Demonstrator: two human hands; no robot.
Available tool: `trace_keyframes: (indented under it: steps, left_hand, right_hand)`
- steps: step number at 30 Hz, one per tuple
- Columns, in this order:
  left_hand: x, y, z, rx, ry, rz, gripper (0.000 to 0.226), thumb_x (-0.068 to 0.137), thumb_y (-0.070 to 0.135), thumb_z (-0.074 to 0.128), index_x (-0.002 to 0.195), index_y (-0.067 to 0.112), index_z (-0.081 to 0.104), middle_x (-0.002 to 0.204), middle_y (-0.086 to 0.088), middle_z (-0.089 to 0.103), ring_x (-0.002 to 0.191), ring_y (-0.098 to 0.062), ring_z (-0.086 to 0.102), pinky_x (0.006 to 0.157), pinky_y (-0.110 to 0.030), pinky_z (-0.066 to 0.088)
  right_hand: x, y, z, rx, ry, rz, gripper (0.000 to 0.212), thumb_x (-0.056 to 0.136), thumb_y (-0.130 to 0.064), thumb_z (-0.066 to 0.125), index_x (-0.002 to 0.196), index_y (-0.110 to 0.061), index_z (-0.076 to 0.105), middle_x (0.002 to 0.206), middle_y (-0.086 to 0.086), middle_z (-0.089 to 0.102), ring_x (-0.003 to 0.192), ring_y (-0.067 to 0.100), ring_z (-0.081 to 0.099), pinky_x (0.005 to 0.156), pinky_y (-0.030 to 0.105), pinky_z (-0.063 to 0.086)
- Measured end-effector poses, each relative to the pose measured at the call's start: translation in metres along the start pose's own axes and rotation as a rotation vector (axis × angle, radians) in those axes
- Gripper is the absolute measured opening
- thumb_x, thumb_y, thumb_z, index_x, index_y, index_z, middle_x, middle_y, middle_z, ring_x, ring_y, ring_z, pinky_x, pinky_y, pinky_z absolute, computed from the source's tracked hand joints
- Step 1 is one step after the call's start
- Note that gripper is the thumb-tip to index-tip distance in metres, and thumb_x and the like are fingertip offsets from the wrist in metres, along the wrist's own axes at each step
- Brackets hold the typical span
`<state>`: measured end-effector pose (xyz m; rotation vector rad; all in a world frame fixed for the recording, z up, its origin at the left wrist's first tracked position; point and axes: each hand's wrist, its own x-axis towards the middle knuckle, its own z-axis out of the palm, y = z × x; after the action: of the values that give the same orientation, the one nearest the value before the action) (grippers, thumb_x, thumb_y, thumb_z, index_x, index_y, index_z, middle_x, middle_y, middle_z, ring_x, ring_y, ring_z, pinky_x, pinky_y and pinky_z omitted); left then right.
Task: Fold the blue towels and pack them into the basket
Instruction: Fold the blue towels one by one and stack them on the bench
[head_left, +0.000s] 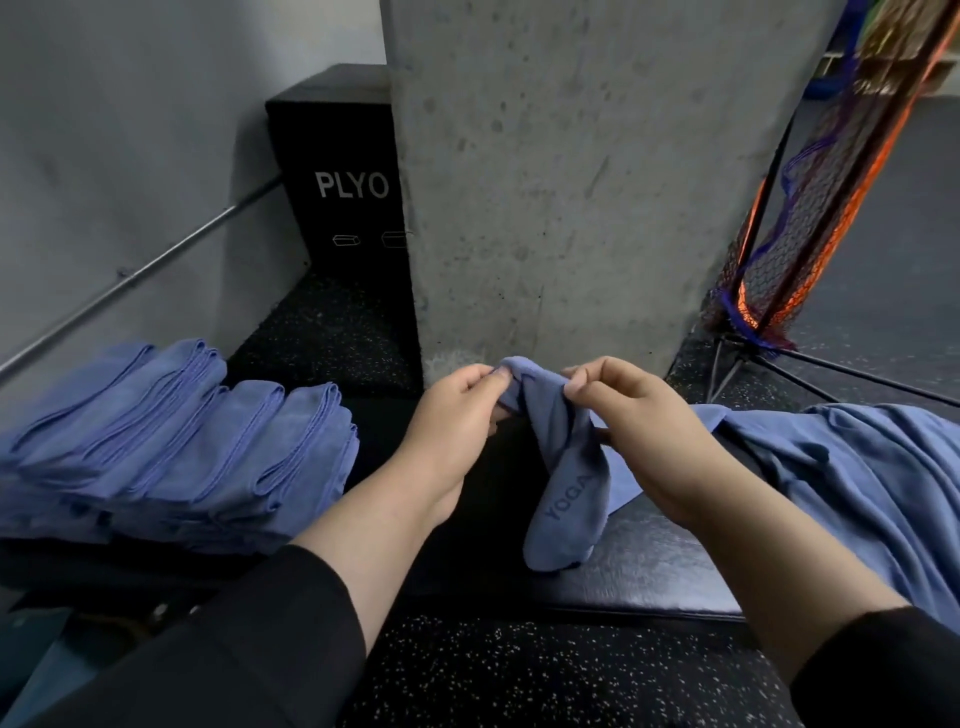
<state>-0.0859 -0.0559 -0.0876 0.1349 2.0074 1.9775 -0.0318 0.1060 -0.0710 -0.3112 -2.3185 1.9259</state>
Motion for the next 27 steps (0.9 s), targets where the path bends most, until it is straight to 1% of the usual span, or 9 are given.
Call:
trace_keyframes:
  steps: [2, 4, 6, 10, 16, 20, 22, 25, 27]
  left_hand:
    - [0.000, 0.002, 0.003, -0.050, -0.032, 0.021, 0.026, 0.106, 0.023, 0.048, 0.103, 0.006, 0.069, 0.104, -0.013, 0.075, 0.104, -0.025, 0.071, 0.100, -0.040, 0.054]
    - [-0.001, 0.002, 0.005, -0.104, -0.081, 0.023, 0.026, 0.106, 0.018, 0.046, 0.104, 0.003, 0.066, 0.098, -0.012, 0.075, 0.096, -0.022, 0.072, 0.095, -0.038, 0.056]
    - [-0.001, 0.002, 0.006, -0.117, -0.101, 0.035, 0.025, 0.106, 0.016, 0.045, 0.104, 0.000, 0.064, 0.093, -0.011, 0.071, 0.091, -0.021, 0.070, 0.094, -0.040, 0.055]
    - [-0.001, 0.003, 0.004, -0.115, -0.109, 0.065, 0.020, 0.105, 0.014, 0.046, 0.094, 0.009, 0.062, 0.084, -0.006, 0.067, 0.082, -0.015, 0.067, 0.090, -0.038, 0.054]
    - [-0.002, -0.002, -0.001, -0.081, -0.094, 0.054, 0.022, 0.104, 0.014, 0.047, 0.100, 0.007, 0.067, 0.098, -0.016, 0.071, 0.095, -0.025, 0.069, 0.094, -0.043, 0.055]
    - [-0.001, -0.004, -0.007, -0.063, -0.086, 0.063, 0.023, 0.104, 0.013, 0.047, 0.100, 0.006, 0.068, 0.092, -0.012, 0.072, 0.092, -0.025, 0.069, 0.089, -0.039, 0.058]
    - [-0.001, -0.005, -0.010, -0.031, -0.078, 0.071, 0.024, 0.104, 0.013, 0.048, 0.100, 0.004, 0.069, 0.087, -0.009, 0.071, 0.088, -0.022, 0.069, 0.089, -0.040, 0.058]
    - [0.001, -0.005, -0.016, 0.058, -0.030, 0.101, 0.024, 0.099, 0.010, 0.050, 0.093, 0.004, 0.072, 0.082, -0.009, 0.067, 0.082, -0.019, 0.062, 0.092, -0.051, 0.055]
    - [0.003, -0.004, -0.021, 0.136, 0.015, 0.116, 0.024, 0.090, 0.015, 0.051, 0.086, 0.007, 0.073, 0.078, -0.006, 0.067, 0.079, -0.016, 0.060, 0.091, -0.052, 0.054]
  right_hand:
    - [-0.001, 0.004, -0.004, 0.036, -0.058, 0.039, 0.014, 0.094, -0.020, 0.063, 0.081, -0.017, 0.058, 0.101, 0.016, 0.064, 0.093, 0.012, 0.055, 0.093, 0.046, 0.049]
    - [-0.002, 0.010, -0.006, 0.152, -0.120, 0.100, 0.010, 0.097, -0.018, 0.059, 0.088, -0.019, 0.057, 0.093, 0.004, 0.062, 0.090, 0.012, 0.056, 0.089, 0.038, 0.048]
    - [-0.002, 0.015, -0.008, 0.238, -0.100, 0.165, 0.009, 0.101, -0.024, 0.056, 0.099, -0.015, 0.059, 0.096, -0.002, 0.066, 0.089, 0.016, 0.062, 0.085, 0.037, 0.051]
    - [0.002, 0.024, -0.014, 0.159, -0.061, 0.234, 0.030, 0.097, -0.031, 0.065, 0.123, -0.018, 0.063, 0.111, 0.008, 0.074, 0.094, 0.023, 0.070, 0.081, 0.035, 0.058]
    - [0.009, 0.029, -0.007, 0.219, 0.033, 0.186, 0.025, 0.089, -0.005, 0.072, 0.113, -0.010, 0.069, 0.097, 0.008, 0.073, 0.080, 0.015, 0.068, 0.079, 0.031, 0.053]
    - [0.006, 0.033, -0.007, 0.190, -0.095, 0.297, 0.011, 0.089, -0.017, 0.074, 0.096, -0.007, 0.074, 0.087, 0.008, 0.069, 0.079, 0.021, 0.059, 0.078, 0.033, 0.050]
    - [0.005, 0.035, -0.004, 0.172, -0.127, 0.315, 0.012, 0.090, -0.016, 0.072, 0.097, -0.007, 0.075, 0.087, 0.012, 0.067, 0.080, 0.021, 0.057, 0.076, 0.032, 0.047]
    - [0.009, 0.029, -0.003, 0.225, 0.050, 0.213, 0.015, 0.090, -0.008, 0.070, 0.104, -0.008, 0.074, 0.099, 0.014, 0.076, 0.084, 0.019, 0.068, 0.076, 0.030, 0.054]
    - [0.011, 0.022, -0.005, 0.157, 0.134, 0.088, 0.016, 0.092, -0.007, 0.067, 0.106, -0.013, 0.074, 0.096, 0.005, 0.077, 0.084, 0.011, 0.069, 0.078, 0.028, 0.056]
